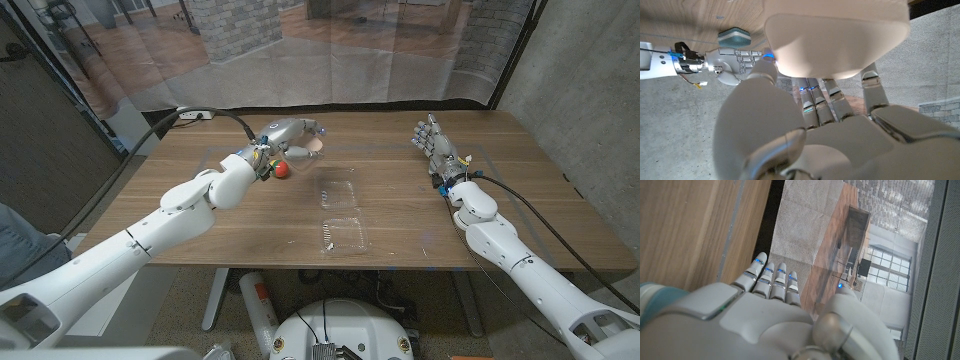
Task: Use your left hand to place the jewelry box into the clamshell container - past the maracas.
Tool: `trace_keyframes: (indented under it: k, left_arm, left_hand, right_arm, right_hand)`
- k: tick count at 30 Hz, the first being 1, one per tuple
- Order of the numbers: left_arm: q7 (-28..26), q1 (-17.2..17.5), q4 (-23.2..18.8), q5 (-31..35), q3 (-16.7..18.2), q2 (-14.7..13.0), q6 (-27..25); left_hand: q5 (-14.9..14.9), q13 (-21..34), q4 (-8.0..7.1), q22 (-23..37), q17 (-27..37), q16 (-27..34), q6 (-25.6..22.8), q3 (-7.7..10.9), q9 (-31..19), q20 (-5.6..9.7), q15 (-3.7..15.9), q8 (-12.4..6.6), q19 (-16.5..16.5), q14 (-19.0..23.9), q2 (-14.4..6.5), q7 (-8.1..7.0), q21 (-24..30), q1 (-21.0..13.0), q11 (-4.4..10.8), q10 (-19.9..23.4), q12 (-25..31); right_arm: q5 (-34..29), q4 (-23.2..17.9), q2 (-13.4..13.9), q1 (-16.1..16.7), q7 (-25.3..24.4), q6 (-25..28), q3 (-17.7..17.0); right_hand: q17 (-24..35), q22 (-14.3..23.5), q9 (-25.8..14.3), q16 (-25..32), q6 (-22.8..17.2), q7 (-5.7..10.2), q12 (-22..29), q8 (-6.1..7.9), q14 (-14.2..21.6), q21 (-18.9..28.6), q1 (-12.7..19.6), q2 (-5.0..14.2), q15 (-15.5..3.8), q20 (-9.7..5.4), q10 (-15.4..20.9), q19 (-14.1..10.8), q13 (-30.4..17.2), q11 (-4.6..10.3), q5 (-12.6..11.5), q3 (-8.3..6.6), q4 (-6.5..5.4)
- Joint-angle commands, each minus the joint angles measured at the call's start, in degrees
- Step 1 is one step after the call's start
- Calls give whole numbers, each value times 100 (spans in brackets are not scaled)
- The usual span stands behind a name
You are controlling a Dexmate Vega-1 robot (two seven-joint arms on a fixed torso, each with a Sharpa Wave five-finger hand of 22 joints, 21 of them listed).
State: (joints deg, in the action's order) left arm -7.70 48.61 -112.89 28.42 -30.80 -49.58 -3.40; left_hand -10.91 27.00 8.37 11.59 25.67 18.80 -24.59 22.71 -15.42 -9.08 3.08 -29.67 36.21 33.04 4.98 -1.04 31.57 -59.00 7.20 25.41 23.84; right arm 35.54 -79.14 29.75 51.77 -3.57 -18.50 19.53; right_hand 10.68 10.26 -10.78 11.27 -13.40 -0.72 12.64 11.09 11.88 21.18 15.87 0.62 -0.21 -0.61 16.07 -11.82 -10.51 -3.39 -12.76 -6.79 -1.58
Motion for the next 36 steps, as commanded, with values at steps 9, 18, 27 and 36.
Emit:
trace_keyframes:
  k: [9,18,27,36]
  left_arm:
    - [80,-240,325,226,-263,339,433]
    - [-4,-273,439,317,-320,423,613]
    - [-2,-404,600,521,-494,553,812]
    - [76,-504,798,486,-621,690,1031]
  left_hand:
    - [-22,57,-29,10,35,-21,-100,164,20,384,29,-50,-166,93,-904,-29,73,-963,40,72,20]
    - [-20,75,-38,10,41,-41,-126,164,34,386,76,-63,-203,107,-888,-51,87,-944,55,89,9]
    - [-24,95,-30,14,44,-69,-164,184,49,404,80,-84,-250,108,-886,-80,102,-960,121,119,0]
    - [-23,116,-28,17,48,-91,-198,197,64,415,78,-103,-278,124,-878,-94,127,-966,124,150,-11]
  right_arm:
    - [14,-27,20,53,-22,-52,-40]
    - [8,-26,15,37,-16,-65,-40]
    - [14,-8,6,29,-1,-99,-49]
    - [13,-66,18,93,-66,-98,-75]
  right_hand:
    - [17,20,-13,-7,-47,8,-15,22,35,-23,13,56,6,-18,75,-66,-25,-4,-16,5,41]
    - [17,21,-13,-9,-49,9,-18,23,33,-38,14,59,8,-16,72,-72,-25,8,-17,8,46]
    - [17,22,-13,-7,-53,7,-16,24,41,-53,14,61,0,-17,79,-77,-25,11,-17,11,50]
    - [17,22,-13,-10,-50,8,-16,23,39,-67,14,63,-3,-17,84,-84,-25,-1,-18,15,54]
